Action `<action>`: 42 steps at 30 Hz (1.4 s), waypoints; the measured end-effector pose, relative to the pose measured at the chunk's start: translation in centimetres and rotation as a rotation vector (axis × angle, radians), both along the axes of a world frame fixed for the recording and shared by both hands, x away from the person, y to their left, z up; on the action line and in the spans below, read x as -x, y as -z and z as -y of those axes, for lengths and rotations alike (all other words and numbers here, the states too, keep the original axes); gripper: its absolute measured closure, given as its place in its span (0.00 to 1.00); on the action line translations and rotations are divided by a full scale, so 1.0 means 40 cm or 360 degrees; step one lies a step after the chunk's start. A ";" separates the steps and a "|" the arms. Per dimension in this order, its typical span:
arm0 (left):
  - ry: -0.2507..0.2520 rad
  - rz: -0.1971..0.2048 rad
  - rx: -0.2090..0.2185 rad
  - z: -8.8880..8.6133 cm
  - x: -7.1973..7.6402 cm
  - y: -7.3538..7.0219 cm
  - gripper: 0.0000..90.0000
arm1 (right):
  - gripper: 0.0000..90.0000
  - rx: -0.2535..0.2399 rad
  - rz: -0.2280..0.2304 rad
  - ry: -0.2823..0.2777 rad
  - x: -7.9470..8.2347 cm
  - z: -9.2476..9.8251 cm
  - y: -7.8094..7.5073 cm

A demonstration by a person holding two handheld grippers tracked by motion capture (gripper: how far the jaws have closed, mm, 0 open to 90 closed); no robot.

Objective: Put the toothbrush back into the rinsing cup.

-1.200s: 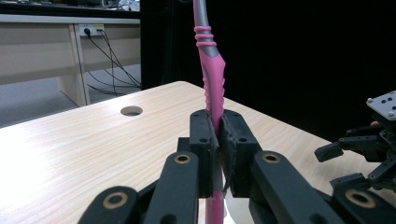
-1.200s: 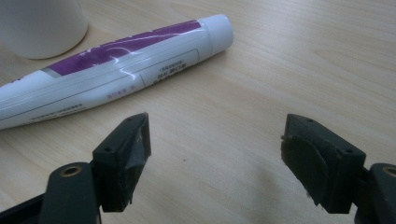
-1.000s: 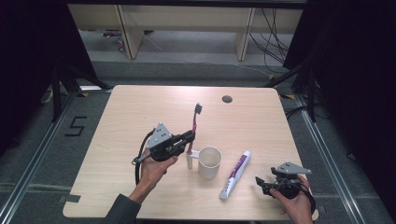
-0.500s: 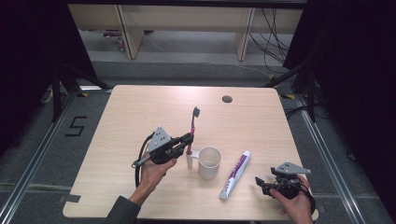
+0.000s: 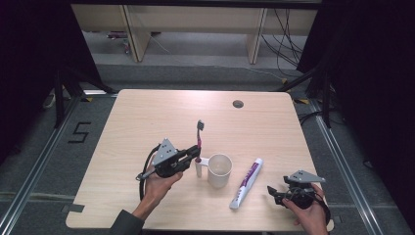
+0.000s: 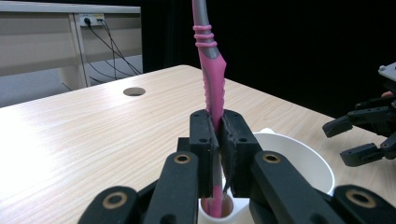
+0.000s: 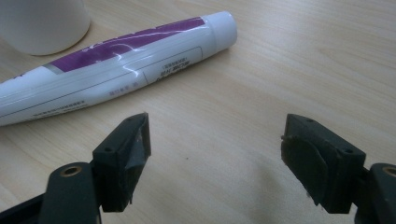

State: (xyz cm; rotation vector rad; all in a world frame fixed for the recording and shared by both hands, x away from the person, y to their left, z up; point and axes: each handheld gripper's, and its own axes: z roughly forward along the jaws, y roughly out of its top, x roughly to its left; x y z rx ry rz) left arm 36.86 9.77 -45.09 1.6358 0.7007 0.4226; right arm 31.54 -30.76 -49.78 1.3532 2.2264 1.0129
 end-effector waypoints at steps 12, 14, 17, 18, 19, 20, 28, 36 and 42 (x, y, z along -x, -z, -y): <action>0.0015 -0.0026 -0.0049 -0.002 0.013 0.026 0.92 | 0.28 0.0052 0.0056 -0.0029 -0.004 0.005 0.001; 0.0026 -0.0023 -0.0039 -0.001 0.012 0.030 0.92 | 0.28 0.0065 0.0079 -0.0042 -0.006 0.007 0.002; 0.0020 -0.0033 -0.0065 -0.001 0.014 0.031 0.92 | 0.28 0.0064 0.0078 -0.0043 -0.006 0.006 0.003; 0.0026 -0.0034 -0.0073 -0.001 0.014 0.032 0.92 | 0.28 0.0067 0.0082 -0.0047 -0.006 0.007 0.003; 0.0024 -0.0030 -0.0075 -0.001 0.015 0.032 0.92 | 0.28 0.0064 0.0078 -0.0043 -0.006 0.006 0.002; 0.0025 -0.0029 -0.0080 -0.001 0.015 0.033 0.92 | 0.28 0.0068 0.0083 -0.0047 -0.006 0.007 0.003; 0.0030 -0.0032 -0.0080 -0.006 0.012 0.037 0.91 | 0.28 0.0058 0.0072 -0.0041 -0.005 0.006 0.002; 0.0023 -0.0061 -0.0104 -0.010 0.013 0.037 0.87 | 0.28 0.0055 0.0066 -0.0037 -0.005 0.006 0.001; 0.0007 -0.0049 -0.0089 -0.012 0.014 0.032 0.79 | 0.28 0.0054 0.0065 -0.0039 -0.005 0.006 0.001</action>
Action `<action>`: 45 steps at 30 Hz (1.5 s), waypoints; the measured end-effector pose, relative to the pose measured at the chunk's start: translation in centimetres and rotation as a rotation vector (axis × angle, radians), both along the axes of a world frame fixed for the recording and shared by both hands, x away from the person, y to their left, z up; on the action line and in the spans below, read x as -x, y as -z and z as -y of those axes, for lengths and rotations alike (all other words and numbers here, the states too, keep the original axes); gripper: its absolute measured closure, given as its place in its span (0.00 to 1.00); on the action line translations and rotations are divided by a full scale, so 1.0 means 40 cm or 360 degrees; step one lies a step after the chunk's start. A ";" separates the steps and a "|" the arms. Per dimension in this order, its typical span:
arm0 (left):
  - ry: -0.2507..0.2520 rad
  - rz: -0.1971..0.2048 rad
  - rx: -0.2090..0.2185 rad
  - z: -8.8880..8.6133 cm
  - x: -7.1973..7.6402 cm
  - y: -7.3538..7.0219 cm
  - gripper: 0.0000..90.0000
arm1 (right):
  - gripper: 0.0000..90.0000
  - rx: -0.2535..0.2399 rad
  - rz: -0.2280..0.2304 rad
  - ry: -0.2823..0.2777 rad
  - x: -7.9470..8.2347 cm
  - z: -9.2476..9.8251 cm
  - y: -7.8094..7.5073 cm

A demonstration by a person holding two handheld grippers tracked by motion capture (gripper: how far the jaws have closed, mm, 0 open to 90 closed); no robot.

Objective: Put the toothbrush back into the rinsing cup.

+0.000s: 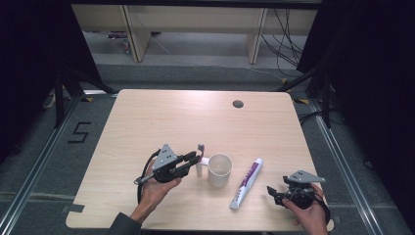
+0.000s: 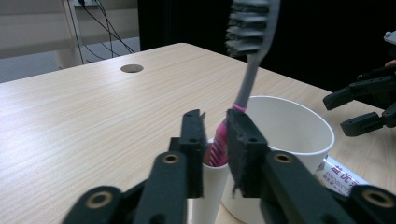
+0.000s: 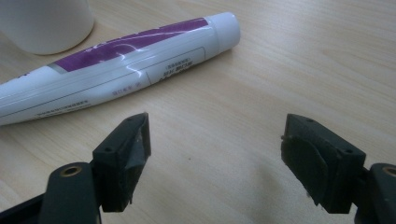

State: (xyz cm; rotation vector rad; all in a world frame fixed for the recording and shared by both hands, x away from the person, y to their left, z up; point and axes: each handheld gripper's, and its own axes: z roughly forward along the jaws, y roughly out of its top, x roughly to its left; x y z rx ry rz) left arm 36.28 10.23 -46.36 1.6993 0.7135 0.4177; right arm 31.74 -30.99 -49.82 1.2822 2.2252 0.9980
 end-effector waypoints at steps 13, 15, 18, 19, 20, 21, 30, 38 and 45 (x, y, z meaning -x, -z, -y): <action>-0.0021 -0.0001 0.0004 -0.018 0.014 -0.015 0.70 | 0.28 -0.0028 -0.0022 0.0013 0.002 -0.004 0.001; -0.0021 0.0002 0.0005 -0.020 0.014 -0.016 0.68 | 0.28 -0.0020 -0.0009 0.0006 0.002 -0.003 0.001; -0.0036 -0.0005 -0.0005 -0.025 0.017 -0.017 0.65 | 0.28 -0.0046 -0.0046 0.0020 0.004 -0.006 -0.001; -0.0055 -0.0007 -0.0001 -0.026 0.018 -0.016 0.62 | 0.28 -0.0032 -0.0025 0.0017 0.003 -0.004 0.000; -0.0071 -0.0024 -0.0018 -0.029 0.019 -0.016 0.59 | 0.28 0.0001 0.0002 0.0001 0.000 0.000 0.000; -0.0081 -0.0030 -0.0025 -0.033 0.020 -0.017 0.57 | 0.28 0.0001 0.0002 0.0000 0.000 0.000 0.000; -0.0142 -0.0050 -0.0029 -0.074 0.030 -0.017 0.48 | 0.28 -0.0014 -0.0005 0.0002 0.000 0.001 -0.001; -0.0146 -0.0085 -0.0050 -0.109 0.041 -0.004 0.43 | 0.28 -0.0009 0.0003 0.0023 0.000 0.002 -0.001; -0.0141 -0.0111 -0.0081 -0.128 0.052 0.000 0.38 | 0.28 -0.0008 0.0016 0.0010 -0.002 0.003 0.000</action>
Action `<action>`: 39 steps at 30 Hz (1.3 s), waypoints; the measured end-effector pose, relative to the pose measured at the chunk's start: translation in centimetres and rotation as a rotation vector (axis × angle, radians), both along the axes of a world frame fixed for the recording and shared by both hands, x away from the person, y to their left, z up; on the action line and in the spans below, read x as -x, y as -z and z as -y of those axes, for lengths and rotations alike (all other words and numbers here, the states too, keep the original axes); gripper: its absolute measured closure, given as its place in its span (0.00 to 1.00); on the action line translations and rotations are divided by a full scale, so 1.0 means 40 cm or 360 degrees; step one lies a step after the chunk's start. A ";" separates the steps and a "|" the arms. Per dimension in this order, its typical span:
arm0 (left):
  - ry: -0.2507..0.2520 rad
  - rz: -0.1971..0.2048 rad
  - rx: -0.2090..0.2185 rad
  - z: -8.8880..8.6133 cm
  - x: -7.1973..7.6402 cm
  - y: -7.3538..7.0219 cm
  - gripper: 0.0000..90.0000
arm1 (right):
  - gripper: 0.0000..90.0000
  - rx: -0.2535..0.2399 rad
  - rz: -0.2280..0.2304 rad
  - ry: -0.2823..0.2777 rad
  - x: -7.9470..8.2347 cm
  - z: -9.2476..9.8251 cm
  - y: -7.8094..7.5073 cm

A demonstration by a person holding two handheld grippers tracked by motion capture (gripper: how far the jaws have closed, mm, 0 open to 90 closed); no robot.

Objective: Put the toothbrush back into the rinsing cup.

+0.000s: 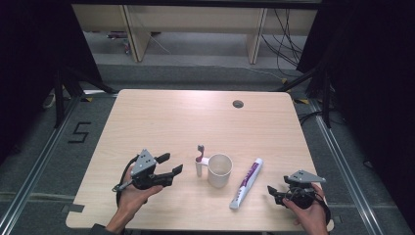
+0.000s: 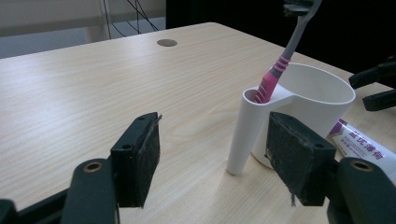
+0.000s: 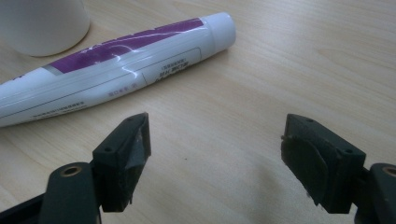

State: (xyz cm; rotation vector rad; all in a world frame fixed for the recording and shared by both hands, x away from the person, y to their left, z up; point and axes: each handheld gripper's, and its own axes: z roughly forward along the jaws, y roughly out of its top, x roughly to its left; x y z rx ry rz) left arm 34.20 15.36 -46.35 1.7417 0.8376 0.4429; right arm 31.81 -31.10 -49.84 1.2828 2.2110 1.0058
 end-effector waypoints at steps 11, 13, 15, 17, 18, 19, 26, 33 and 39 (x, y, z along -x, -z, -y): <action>0.0030 -0.0038 -0.0026 -0.019 0.028 0.010 0.35 | 0.28 -0.0058 -0.0070 0.0046 0.006 -0.007 0.000; 0.0037 -0.0045 -0.0036 -0.022 0.034 0.010 0.35 | 0.28 -0.0062 -0.0073 0.0045 0.006 -0.007 0.000; 0.0047 -0.0052 -0.0040 -0.024 0.043 0.010 0.35 | 0.28 -0.0047 -0.0047 0.0044 0.004 -0.004 0.001; 0.0063 -0.0052 -0.0041 -0.025 0.050 0.010 0.34 | 0.28 -0.0049 -0.0043 0.0045 0.003 -0.003 0.002; 0.0058 -0.0054 -0.0051 -0.026 0.054 0.009 0.34 | 0.28 -0.0037 -0.0025 0.0022 -0.001 0.001 0.002; 0.0058 -0.0058 -0.0049 -0.025 0.057 0.010 0.33 | 0.28 -0.0038 -0.0027 0.0021 -0.001 0.001 0.003; 0.0076 -0.0089 -0.0078 -0.022 0.079 0.025 0.31 | 0.28 -0.0072 -0.0064 0.0021 0.001 -0.006 0.002; 0.0061 -0.0137 -0.0121 -0.039 0.099 0.037 0.24 | 0.28 -0.0017 -0.0027 0.0009 -0.005 -0.002 0.000; 0.0063 -0.0176 -0.0161 -0.045 0.117 0.055 0.20 | 0.28 -0.0016 -0.0013 0.0000 -0.005 -0.001 0.000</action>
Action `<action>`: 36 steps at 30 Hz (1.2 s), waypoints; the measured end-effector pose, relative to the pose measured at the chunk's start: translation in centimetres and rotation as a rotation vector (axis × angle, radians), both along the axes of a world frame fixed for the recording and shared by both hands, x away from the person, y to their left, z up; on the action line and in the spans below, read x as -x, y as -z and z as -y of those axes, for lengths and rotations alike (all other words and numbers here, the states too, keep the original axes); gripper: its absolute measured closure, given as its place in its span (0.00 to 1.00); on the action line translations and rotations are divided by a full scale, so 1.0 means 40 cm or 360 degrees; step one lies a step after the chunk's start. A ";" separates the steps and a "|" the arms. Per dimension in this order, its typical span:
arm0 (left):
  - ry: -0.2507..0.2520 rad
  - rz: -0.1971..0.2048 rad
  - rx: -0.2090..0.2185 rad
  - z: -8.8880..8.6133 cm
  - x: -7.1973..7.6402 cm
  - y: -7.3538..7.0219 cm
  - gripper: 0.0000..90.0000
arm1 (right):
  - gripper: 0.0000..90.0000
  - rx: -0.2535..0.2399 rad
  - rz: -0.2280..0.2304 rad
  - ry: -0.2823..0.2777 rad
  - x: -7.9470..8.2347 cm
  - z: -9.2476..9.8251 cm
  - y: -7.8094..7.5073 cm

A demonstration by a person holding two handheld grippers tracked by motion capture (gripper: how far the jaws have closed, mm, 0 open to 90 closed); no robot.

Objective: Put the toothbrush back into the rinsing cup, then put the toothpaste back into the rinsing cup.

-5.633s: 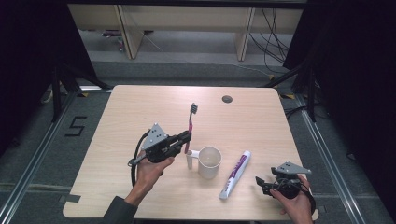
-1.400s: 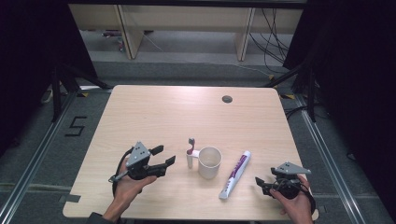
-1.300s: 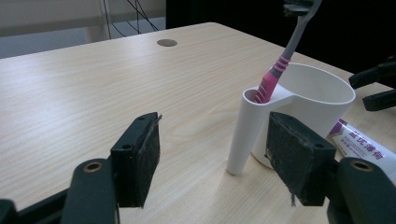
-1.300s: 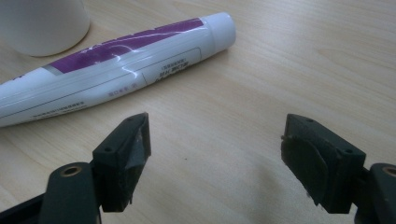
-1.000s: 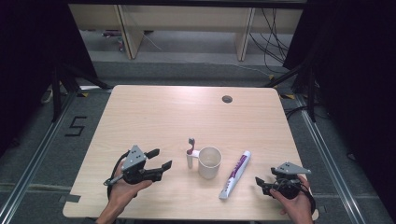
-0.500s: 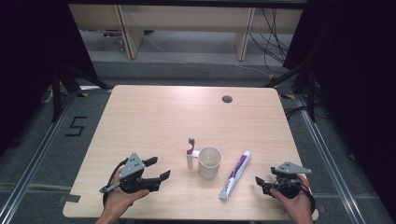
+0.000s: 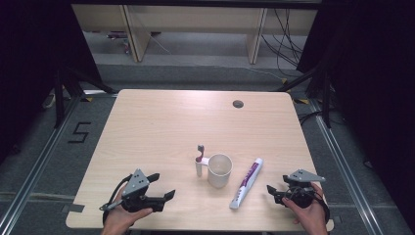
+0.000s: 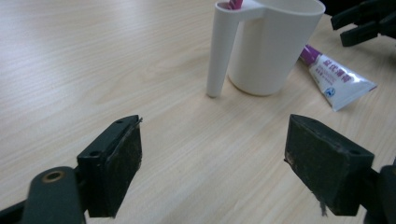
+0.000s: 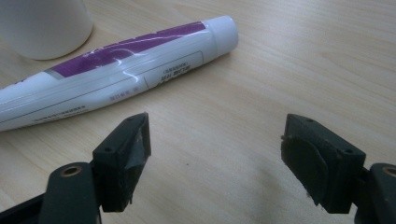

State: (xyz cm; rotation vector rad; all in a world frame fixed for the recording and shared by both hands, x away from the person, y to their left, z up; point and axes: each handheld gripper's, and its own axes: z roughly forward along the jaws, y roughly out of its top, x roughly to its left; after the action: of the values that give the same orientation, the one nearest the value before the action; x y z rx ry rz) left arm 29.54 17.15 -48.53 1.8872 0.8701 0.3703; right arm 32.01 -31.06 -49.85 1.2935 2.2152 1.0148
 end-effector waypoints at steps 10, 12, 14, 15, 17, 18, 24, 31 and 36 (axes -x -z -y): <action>0.0030 -0.0066 -0.0094 0.013 0.030 0.037 0.19 | 0.28 -0.0017 0.0012 -0.0028 -0.002 -0.003 0.002; 0.0027 -0.0073 -0.0117 0.013 0.037 0.038 0.19 | 0.28 -0.0025 -0.0015 -0.0005 0.001 -0.005 0.000; 0.0017 -0.0081 -0.0126 0.012 0.044 0.039 0.19 | 0.28 -0.0018 0.0014 -0.0027 -0.002 -0.003 0.002; 0.0015 -0.0075 -0.0118 0.012 0.045 0.041 0.19 | 0.28 -0.0017 0.0013 -0.0027 -0.002 -0.003 0.002; 0.0012 -0.0082 -0.0127 0.009 0.051 0.042 0.19 | 0.28 -0.0015 0.0003 -0.0024 -0.001 -0.004 0.002; 0.0011 -0.0085 -0.0151 0.007 0.056 0.043 0.19 | 0.28 -0.0020 -0.0015 -0.0009 0.001 -0.005 0.001; 0.0022 -0.0089 -0.0199 0.002 0.074 0.044 0.19 | 0.28 -0.0015 0.0001 -0.0017 -0.002 -0.003 0.002; -0.0020 -0.0073 -0.0180 -0.001 0.078 0.050 0.19 | 0.28 -0.0018 -0.0011 -0.0013 0.001 -0.005 -0.001; -0.0048 -0.0105 -0.0168 -0.007 0.073 0.056 0.19 | 0.28 -0.0025 0.0004 -0.0025 -0.002 -0.003 0.001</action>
State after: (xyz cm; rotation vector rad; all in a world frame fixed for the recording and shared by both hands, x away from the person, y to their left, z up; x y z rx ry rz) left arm 26.63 17.41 -50.77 1.9950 0.9401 0.3809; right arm 32.09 -30.94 -49.88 1.2825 2.2233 1.0410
